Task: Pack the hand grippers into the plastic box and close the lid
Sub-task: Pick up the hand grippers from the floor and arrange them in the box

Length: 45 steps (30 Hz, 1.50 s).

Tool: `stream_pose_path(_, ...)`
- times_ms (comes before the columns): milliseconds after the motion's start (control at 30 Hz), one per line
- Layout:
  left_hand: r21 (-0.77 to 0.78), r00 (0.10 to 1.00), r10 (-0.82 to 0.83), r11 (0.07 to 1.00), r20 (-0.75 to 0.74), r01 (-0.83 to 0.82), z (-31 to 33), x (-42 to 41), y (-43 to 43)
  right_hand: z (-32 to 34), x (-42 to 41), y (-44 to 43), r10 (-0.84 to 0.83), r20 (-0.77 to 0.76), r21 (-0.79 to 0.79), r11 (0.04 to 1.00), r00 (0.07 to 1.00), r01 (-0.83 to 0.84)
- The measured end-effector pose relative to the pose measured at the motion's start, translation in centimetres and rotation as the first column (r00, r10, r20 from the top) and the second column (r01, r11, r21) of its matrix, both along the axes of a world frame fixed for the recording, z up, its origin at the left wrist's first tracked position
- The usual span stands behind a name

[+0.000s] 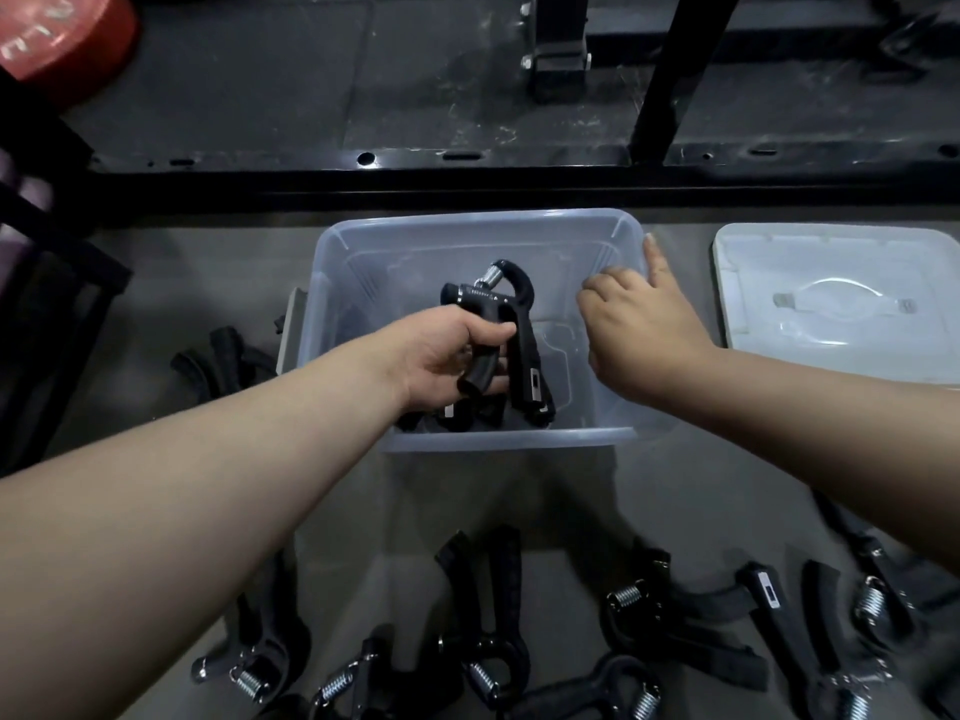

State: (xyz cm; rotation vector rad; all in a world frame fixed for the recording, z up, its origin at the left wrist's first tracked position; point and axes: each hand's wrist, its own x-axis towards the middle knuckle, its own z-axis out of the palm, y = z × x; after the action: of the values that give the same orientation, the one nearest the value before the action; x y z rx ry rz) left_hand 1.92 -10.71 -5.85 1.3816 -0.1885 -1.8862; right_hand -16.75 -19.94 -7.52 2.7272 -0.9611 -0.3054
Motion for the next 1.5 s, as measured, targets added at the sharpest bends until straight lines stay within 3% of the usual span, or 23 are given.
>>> stream_pose_path(133,0.094,0.924,-0.022,0.995,0.381,-0.015,-1.7,-0.4,-1.4,0.0,0.0,0.0,-0.005,0.0,0.005,1.0,1.0,0.005)
stream_pose_path(300,0.122,0.912,-0.018,0.992,0.41,-0.036,-2.9,-2.5,-1.9,0.0,0.0,-0.1,0.003,-0.004,0.002,1.0,1.0,-0.003)
stream_pose_path(367,0.148,0.828,-0.101,0.989,0.552,0.021,-3.9,-3.2,-1.7,0.0,0.0,-0.1,-0.006,-0.003,0.003,1.0,1.0,0.006)
stream_pose_path(467,0.26,0.469,-0.356,0.93,0.808,0.258,-3.8,-3.4,-1.5,0.1,0.0,0.0,-0.006,-0.001,0.012,1.0,1.0,0.006)
stream_pose_path(600,0.381,-0.044,-0.416,0.778,0.908,0.499,-2.6,-3.0,-1.5,0.2,0.0,0.0,-0.003,0.005,0.021,1.0,1.0,0.003)
stream_pose_path(667,0.465,-0.217,-0.417,0.709,0.883,0.53,-2.8,-3.1,-1.4,0.2,-0.1,0.1,0.001,0.009,0.013,1.0,1.0,-0.001)
stream_pose_path(733,0.517,-0.297,-0.424,0.666,0.855,0.538,-3.2,-3.1,-1.3,0.3,-0.1,0.1,0.0,0.017,0.016,1.0,1.0,0.0)
stream_pose_path(800,0.535,-0.324,-0.426,0.649,0.845,0.541,-3.3,-3.1,-1.3,0.4,-0.1,0.2,-0.002,0.015,0.015,1.0,1.0,0.002)
stream_pose_path(1067,0.503,-0.278,-0.421,0.676,0.864,0.538,-4.0,-2.7,-1.4,0.5,-0.1,0.2,-0.001,0.014,0.022,1.0,1.0,0.0)
stream_pose_path(1233,0.577,-0.335,-0.471,0.627,0.816,0.524,-4.3,-2.8,-1.2,0.6,-0.1,0.3,-0.002,0.017,0.036,0.999,1.0,0.002)
stream_pose_path(1500,0.546,-0.243,-0.499,0.657,0.832,0.52,-4.4,-2.8,-1.4,0.6,-0.1,0.3,-0.003,0.038,0.042,0.999,0.999,0.001)
